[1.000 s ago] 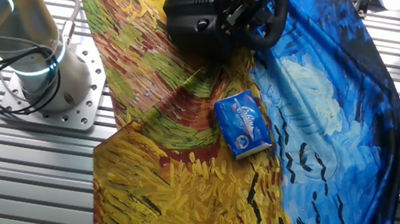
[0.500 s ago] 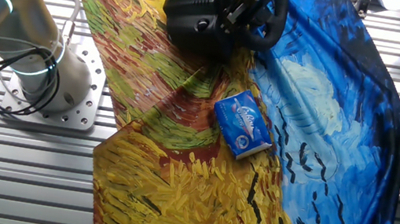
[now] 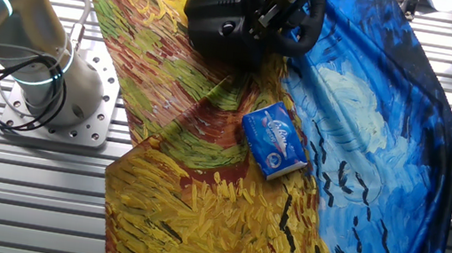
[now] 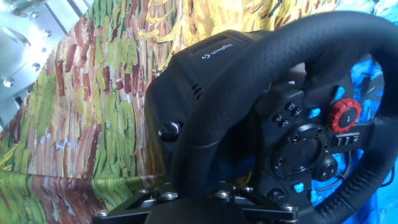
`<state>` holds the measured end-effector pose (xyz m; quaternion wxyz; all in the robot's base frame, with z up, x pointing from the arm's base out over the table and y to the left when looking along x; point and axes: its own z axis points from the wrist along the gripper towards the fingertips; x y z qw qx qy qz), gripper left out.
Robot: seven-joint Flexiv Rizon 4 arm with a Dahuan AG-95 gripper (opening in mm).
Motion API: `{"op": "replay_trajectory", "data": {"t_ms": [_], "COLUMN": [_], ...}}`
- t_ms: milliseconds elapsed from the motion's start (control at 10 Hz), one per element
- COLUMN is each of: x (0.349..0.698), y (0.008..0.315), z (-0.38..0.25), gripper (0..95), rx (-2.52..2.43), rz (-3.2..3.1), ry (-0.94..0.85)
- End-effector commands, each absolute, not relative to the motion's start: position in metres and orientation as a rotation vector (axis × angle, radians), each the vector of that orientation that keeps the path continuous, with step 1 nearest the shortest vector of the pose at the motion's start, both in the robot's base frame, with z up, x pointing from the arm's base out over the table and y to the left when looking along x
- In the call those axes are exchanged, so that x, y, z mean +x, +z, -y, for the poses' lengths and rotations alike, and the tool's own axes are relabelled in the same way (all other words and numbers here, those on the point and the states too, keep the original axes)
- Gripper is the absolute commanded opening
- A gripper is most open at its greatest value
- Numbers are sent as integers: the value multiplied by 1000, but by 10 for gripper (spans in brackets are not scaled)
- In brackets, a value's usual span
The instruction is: Rotate the steering wheel 90 degrees counterclockwise
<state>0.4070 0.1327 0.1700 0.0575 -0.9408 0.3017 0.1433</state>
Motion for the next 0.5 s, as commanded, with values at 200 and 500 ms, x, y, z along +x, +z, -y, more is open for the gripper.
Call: {"op": "replay_trajectory", "data": {"t_ms": [200, 500], "x": [409, 408], "y": [170, 176], "z": [-133, -133], "gripper": [380, 380], "rx": [-2830, -2834], "rz": [-938, -964], "ry": [523, 535]}}
